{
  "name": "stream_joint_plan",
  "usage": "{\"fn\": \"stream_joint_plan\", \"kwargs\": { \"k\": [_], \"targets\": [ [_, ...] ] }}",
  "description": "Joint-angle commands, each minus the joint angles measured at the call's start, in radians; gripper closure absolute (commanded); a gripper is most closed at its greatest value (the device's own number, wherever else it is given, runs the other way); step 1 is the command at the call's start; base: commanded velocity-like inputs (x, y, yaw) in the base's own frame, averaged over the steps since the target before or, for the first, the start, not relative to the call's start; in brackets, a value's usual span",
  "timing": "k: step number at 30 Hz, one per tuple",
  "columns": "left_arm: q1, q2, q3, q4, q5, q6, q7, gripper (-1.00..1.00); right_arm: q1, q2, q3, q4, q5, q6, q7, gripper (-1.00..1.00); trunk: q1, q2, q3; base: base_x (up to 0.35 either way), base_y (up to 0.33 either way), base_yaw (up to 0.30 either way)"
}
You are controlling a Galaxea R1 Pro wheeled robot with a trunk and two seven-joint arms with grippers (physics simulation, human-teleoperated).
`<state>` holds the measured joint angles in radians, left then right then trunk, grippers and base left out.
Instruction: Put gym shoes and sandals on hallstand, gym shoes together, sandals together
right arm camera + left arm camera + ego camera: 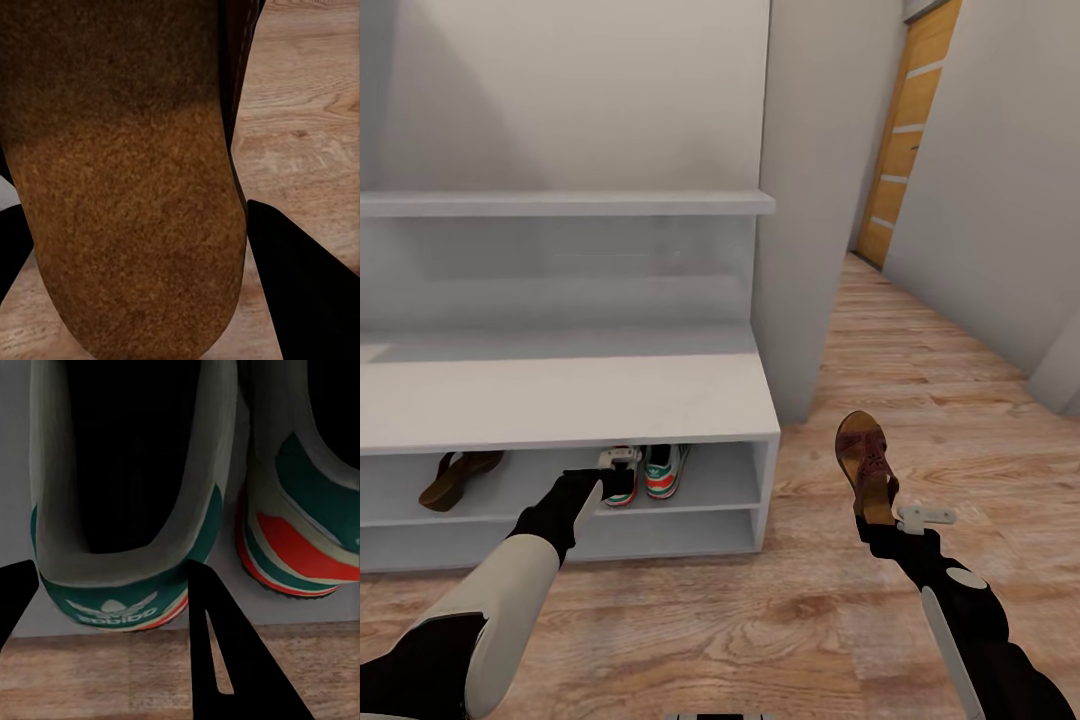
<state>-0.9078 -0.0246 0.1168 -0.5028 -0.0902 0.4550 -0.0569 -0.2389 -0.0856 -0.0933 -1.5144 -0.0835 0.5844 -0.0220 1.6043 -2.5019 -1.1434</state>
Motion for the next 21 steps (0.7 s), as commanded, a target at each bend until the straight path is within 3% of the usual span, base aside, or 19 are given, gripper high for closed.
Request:
{"fn": "stream_joint_plan", "kwargs": {
  "k": [1,21],
  "targets": [
    [0.000,-0.001,0.009,-0.002,-0.009,0.005,-0.006,1.00,0.000,0.000,0.000,-0.001,-0.009,0.005,-0.003,1.00,0.000,0.000,-0.001,0.097,0.000,0.000],
    [0.000,-0.002,0.009,-0.002,-0.009,0.005,-0.006,1.00,0.000,0.000,0.000,-0.001,-0.009,0.005,-0.003,1.00,0.000,0.000,-0.001,0.026,0.000,0.000]
  ]
}}
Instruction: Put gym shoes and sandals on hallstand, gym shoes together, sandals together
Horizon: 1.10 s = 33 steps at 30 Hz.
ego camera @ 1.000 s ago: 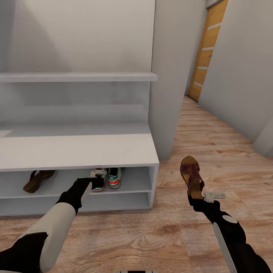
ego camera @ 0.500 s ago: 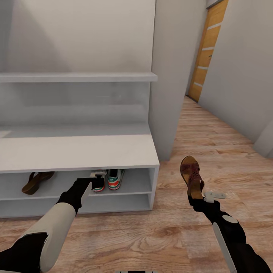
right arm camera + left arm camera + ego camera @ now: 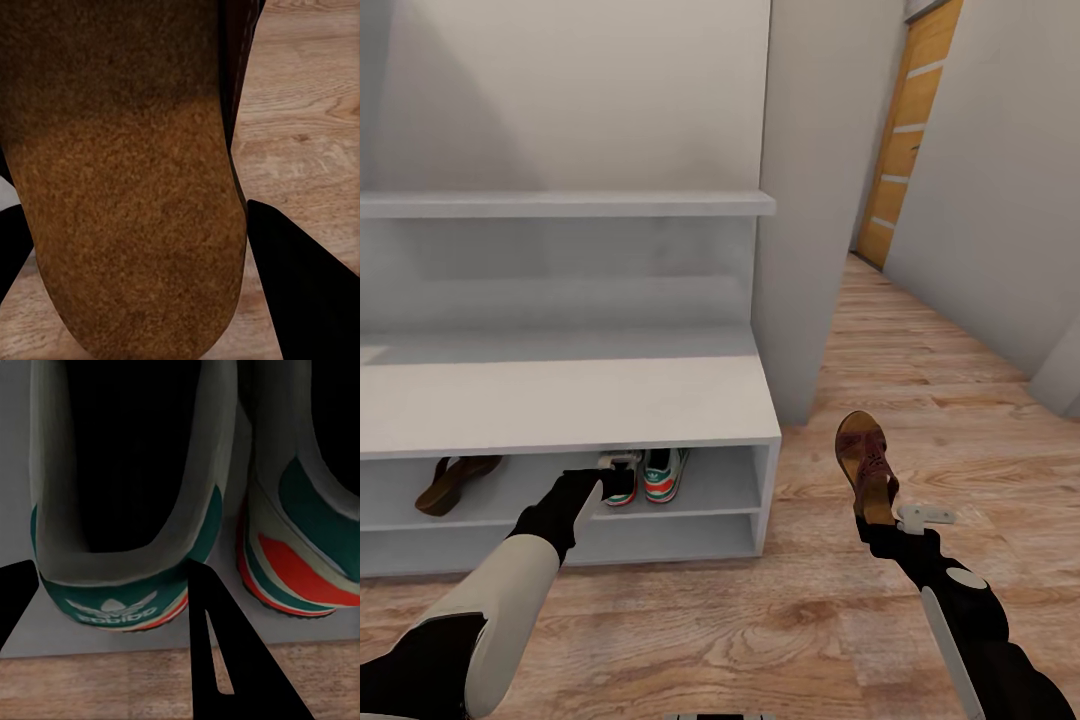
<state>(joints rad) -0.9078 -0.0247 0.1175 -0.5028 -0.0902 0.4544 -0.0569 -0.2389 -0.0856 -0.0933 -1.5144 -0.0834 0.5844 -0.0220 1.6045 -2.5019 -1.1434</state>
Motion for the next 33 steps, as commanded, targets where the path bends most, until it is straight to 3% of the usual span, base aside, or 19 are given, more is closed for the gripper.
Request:
{"fn": "stream_joint_plan", "kwargs": {
  "k": [1,20,21,33],
  "targets": [
    [0.000,-0.001,0.008,-0.002,-0.010,0.005,-0.006,1.00,0.000,0.000,0.000,-0.001,-0.009,0.005,-0.003,1.00,0.000,0.000,-0.001,0.008,0.000,0.000],
    [0.001,-0.001,0.007,-0.002,-0.010,0.004,-0.006,1.00,0.000,0.001,0.000,-0.001,-0.009,0.005,-0.003,1.00,0.000,0.000,-0.001,0.001,0.000,0.000],
    [0.001,-0.001,0.007,-0.002,-0.010,0.004,-0.006,-1.00,0.000,0.001,0.000,-0.001,-0.009,0.005,-0.003,1.00,0.000,0.000,-0.001,0.000,0.000,0.000],
    [0.001,0.000,0.007,-0.002,-0.007,0.004,-0.008,-1.00,0.000,0.001,0.000,-0.001,-0.009,0.005,-0.003,1.00,0.000,0.000,-0.001,0.000,0.000,0.000]
  ]
}}
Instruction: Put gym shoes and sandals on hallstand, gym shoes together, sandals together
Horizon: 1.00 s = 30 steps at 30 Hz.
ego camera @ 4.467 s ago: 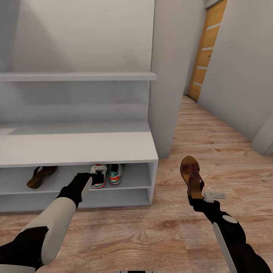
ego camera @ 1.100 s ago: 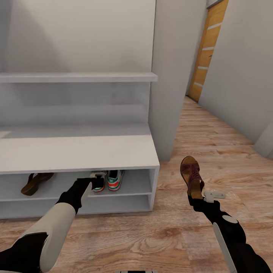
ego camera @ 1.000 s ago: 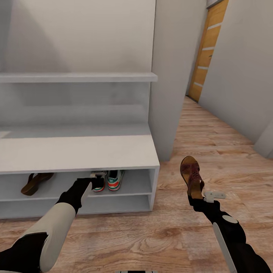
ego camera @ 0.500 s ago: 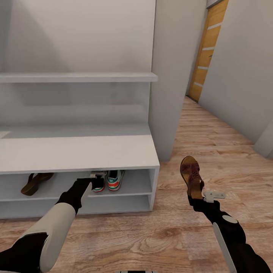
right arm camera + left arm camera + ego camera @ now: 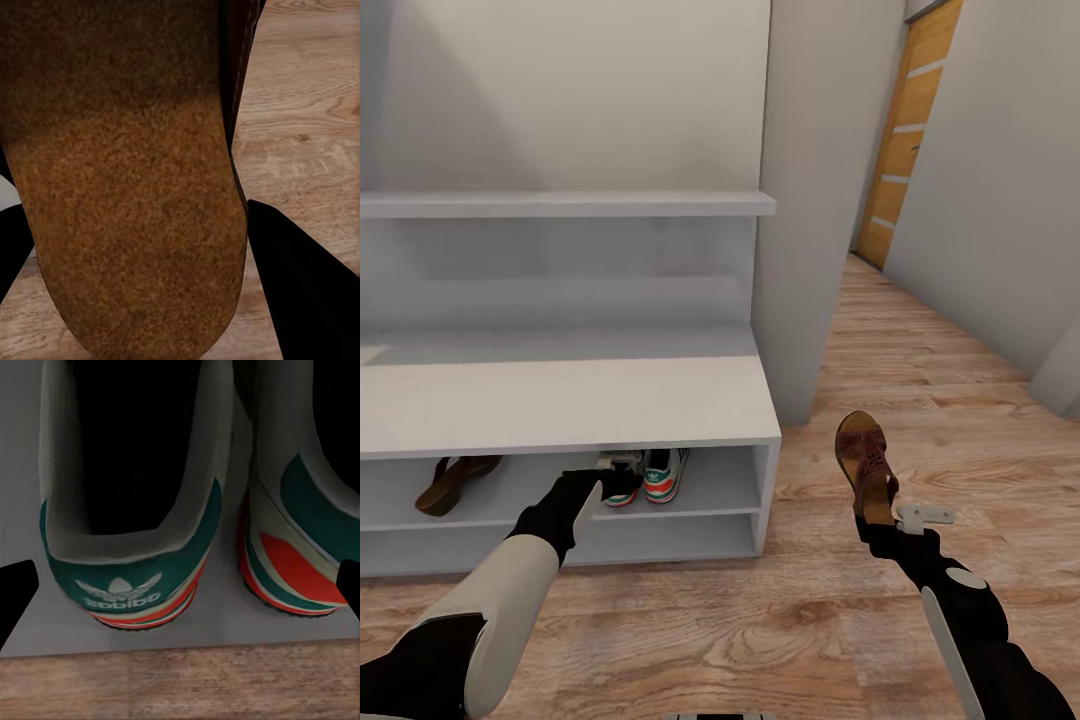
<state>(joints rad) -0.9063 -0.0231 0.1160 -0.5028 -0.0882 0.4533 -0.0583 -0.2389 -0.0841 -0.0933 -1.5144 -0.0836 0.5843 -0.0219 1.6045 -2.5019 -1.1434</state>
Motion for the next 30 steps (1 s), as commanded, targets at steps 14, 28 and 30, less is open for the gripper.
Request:
{"fn": "stream_joint_plan", "kwargs": {
  "k": [14,28,30],
  "targets": [
    [0.003,-0.002,0.008,-0.002,-0.011,0.005,-0.006,-1.00,0.000,-0.001,0.000,-0.001,-0.008,0.005,-0.003,1.00,0.000,0.000,-0.001,-0.104,0.000,0.000],
    [0.005,-0.002,0.008,-0.002,-0.012,0.005,-0.006,-1.00,0.000,-0.001,0.000,-0.001,-0.008,0.005,-0.003,1.00,0.000,0.000,-0.001,-0.330,0.000,0.000],
    [0.005,-0.002,0.008,-0.002,-0.012,0.005,-0.006,-1.00,0.000,0.000,0.000,-0.001,-0.008,0.005,-0.003,1.00,0.000,0.000,-0.001,-0.264,0.000,0.000]
  ]
}}
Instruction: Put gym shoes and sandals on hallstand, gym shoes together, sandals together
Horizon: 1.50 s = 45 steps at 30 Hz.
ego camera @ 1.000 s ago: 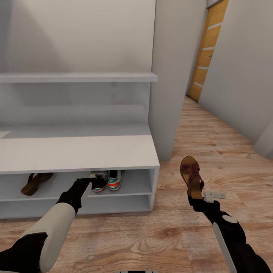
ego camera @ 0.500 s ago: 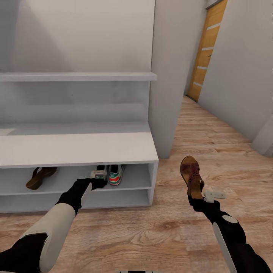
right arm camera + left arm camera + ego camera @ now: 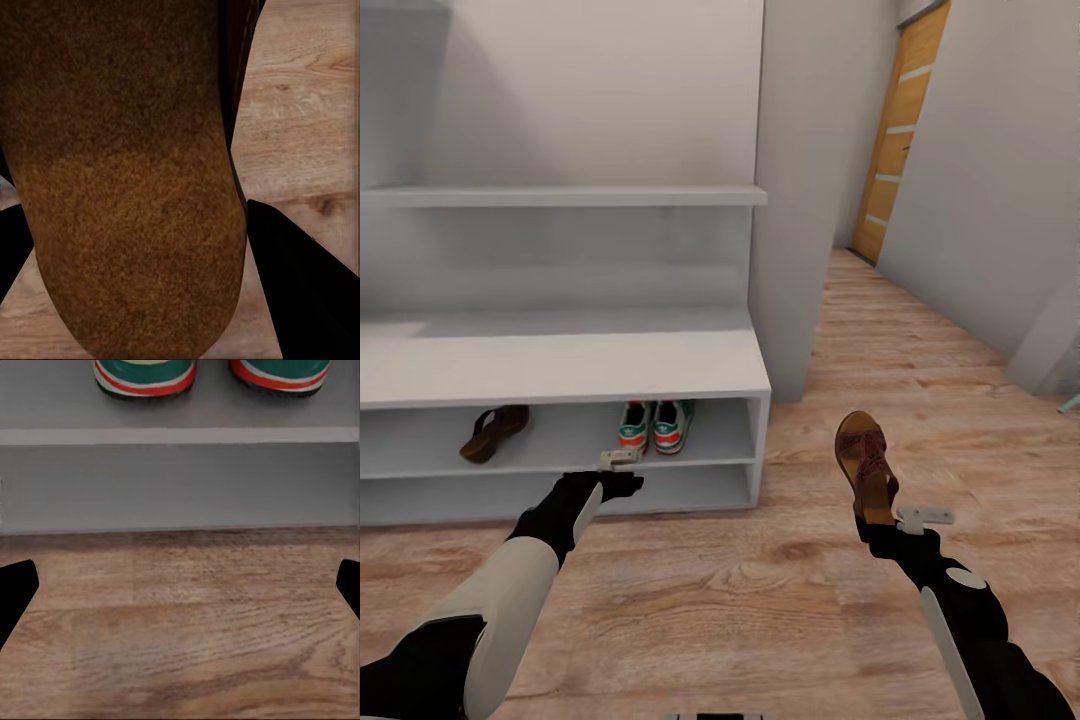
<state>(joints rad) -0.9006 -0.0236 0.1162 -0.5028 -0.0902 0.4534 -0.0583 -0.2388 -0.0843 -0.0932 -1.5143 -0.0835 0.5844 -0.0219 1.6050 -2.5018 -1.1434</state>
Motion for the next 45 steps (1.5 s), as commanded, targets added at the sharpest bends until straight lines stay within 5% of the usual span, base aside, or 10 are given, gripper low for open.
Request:
{"fn": "stream_joint_plan", "kwargs": {
  "k": [1,10,17,26,32,36,37,39,41,45],
  "targets": [
    [0.000,-0.001,0.008,-0.002,-0.009,0.005,-0.006,-1.00,0.000,0.000,0.000,-0.001,-0.009,0.005,-0.003,1.00,-0.001,0.000,-0.001,-0.156,0.000,0.000],
    [0.011,0.000,0.010,-0.005,0.002,0.005,-0.008,-1.00,0.000,-0.001,0.001,-0.002,-0.009,0.005,-0.003,1.00,-0.001,0.000,-0.001,-0.040,0.000,0.000],
    [0.090,0.002,0.016,-0.016,0.005,0.001,-0.017,-1.00,0.000,0.000,0.003,-0.001,-0.009,0.005,-0.002,1.00,-0.001,0.000,-0.001,-0.001,0.017,0.000],
    [0.145,0.004,0.017,-0.025,0.007,-0.114,-0.081,-1.00,0.000,0.001,0.005,-0.001,-0.009,0.004,-0.002,1.00,-0.001,0.000,-0.001,0.000,0.252,0.000],
    [0.188,0.005,0.018,-0.044,0.007,-0.206,-0.268,-1.00,0.000,0.002,0.006,-0.001,-0.009,0.005,-0.002,1.00,-0.001,0.000,-0.001,0.000,0.297,0.000],
    [0.274,0.014,0.029,-0.136,0.008,-0.257,-0.447,-1.00,0.000,0.003,0.006,-0.001,-0.009,0.005,-0.003,1.00,-0.001,0.000,-0.001,0.000,0.276,0.000],
    [0.347,0.026,0.059,-0.222,0.009,-0.278,-0.554,-1.00,0.000,0.003,0.005,-0.001,-0.009,0.005,-0.002,1.00,-0.001,0.000,-0.001,0.000,0.270,0.000],
    [0.429,0.035,0.129,-0.338,0.010,-0.289,-0.662,-1.00,0.000,0.002,0.002,-0.002,-0.009,0.004,-0.001,1.00,-0.001,0.000,-0.001,0.000,0.269,0.000],
    [0.463,0.037,0.175,-0.395,0.010,-0.292,-0.711,-1.00,0.000,0.002,0.001,-0.002,-0.009,0.004,-0.001,1.00,-0.001,0.000,-0.001,0.000,0.272,0.000],
    [0.546,0.040,0.349,-0.553,0.010,-0.295,-0.904,-1.00,0.000,0.001,-0.002,-0.002,-0.009,0.003,0.000,1.00,-0.001,0.000,-0.001,0.000,0.285,0.000]
  ]
}}
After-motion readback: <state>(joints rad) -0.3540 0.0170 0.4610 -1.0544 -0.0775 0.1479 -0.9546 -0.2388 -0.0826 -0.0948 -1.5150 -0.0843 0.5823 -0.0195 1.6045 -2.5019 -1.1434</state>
